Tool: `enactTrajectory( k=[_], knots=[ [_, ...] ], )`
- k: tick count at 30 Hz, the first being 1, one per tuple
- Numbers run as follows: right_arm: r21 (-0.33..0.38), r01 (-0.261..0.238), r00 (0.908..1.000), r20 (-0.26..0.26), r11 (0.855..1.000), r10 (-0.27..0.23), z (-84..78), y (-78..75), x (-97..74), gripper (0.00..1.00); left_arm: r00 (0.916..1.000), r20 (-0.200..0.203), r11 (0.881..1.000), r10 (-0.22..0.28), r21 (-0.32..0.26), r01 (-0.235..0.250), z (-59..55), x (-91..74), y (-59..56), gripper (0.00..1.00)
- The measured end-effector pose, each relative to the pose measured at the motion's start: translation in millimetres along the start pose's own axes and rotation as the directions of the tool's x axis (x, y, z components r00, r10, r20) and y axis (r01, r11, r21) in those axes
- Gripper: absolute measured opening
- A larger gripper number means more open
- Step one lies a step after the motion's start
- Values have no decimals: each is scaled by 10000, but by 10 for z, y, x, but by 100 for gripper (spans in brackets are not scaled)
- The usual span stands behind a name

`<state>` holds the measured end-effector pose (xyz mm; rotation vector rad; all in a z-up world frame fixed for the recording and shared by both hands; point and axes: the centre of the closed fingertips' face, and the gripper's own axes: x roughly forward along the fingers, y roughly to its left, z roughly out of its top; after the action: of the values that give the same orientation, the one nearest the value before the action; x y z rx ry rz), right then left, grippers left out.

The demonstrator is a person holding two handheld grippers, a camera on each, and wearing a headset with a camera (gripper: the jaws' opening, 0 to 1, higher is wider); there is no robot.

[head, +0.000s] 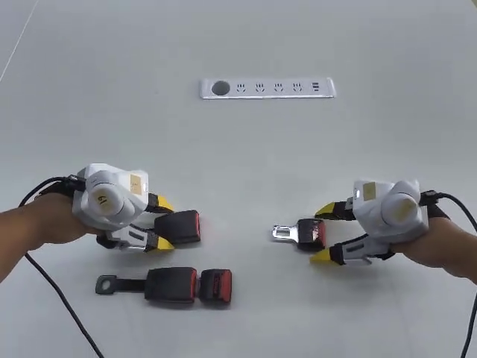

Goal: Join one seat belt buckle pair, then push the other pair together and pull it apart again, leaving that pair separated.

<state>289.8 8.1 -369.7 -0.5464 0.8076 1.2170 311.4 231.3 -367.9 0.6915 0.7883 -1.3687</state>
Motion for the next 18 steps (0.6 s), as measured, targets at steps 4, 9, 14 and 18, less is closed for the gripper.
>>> enactTrajectory(
  k=[4, 9, 14, 18],
  knots=[
    [-241, -162, 9999, -30, 9996, 162, 13, -1, 17, 36, 9998, -151, 9989, -150, 433, 156, 12, -11, -8, 34],
    [-511, -141, 9999, 13, 9986, 142, 25, -7, 32, 35, 9989, -278, 9965, -382, 732, 402, 23, -12, -23, 34],
    [-532, -152, 9998, 114, 9985, 158, 38, -22, 33, 35, 9981, -394, 9945, -468, 919, 503, 26, -14, -26, 34],
    [-296, -157, 9995, 267, 9994, 165, 37, -41, 49, 35, 9979, -410, 9942, -506, 931, 543, 22, -15, -22, 34]
  ],
)
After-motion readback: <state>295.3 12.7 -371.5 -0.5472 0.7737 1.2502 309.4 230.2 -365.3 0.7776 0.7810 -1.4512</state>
